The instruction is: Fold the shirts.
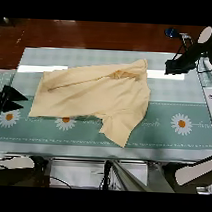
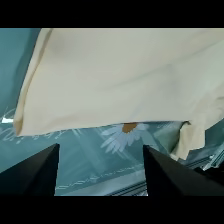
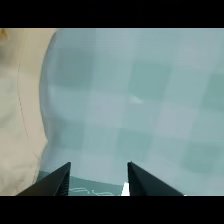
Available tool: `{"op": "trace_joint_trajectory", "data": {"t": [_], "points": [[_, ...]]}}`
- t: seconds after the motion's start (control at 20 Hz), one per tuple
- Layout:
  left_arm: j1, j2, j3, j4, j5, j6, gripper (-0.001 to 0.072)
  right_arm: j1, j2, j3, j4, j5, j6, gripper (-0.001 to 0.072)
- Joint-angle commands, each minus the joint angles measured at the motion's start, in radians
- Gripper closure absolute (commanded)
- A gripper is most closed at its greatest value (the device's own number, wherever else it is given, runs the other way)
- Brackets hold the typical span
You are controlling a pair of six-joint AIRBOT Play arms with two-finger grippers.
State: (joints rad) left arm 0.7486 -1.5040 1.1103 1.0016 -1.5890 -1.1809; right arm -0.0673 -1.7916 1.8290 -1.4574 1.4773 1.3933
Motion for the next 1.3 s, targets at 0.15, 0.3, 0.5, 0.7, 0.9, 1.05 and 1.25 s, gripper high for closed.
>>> {"op": "trace_joint_trajectory", "data": {"t": [0.15,0.3,0.5,0.7,0.9,1.05,1.25], "points": [[0.013,0.000,-0.073,0.137,0.110,0.021,0.0084,-0.011,0.002,-0.118,0.021,-0.036,-0.037,0.0300],[0.013,-0.008,-0.073,0.152,0.150,0.038,0.0084,-0.011,0.002,-0.130,0.020,-0.037,-0.037,0.0300],[-0.016,-0.061,-0.073,0.138,0.161,0.056,0.0085,-0.011,0.002,-0.130,0.020,-0.029,-0.033,0.0300],[-0.081,-0.136,-0.073,0.009,0.188,0.100,0.0086,-0.011,0.002,-0.130,0.021,0.013,-0.017,0.0301],[-0.150,-0.188,-0.072,0.035,0.183,0.096,0.0210,-0.011,0.007,-0.130,0.019,0.063,-0.014,0.0302],[-0.150,-0.188,-0.067,0.035,0.161,0.097,0.0681,-0.011,0.026,-0.130,0.016,0.084,-0.014,0.0302],[-0.148,-0.185,-0.040,0.035,0.103,0.098,0.0683,-0.031,0.064,-0.140,0.018,0.148,-0.017,0.0301]]}}
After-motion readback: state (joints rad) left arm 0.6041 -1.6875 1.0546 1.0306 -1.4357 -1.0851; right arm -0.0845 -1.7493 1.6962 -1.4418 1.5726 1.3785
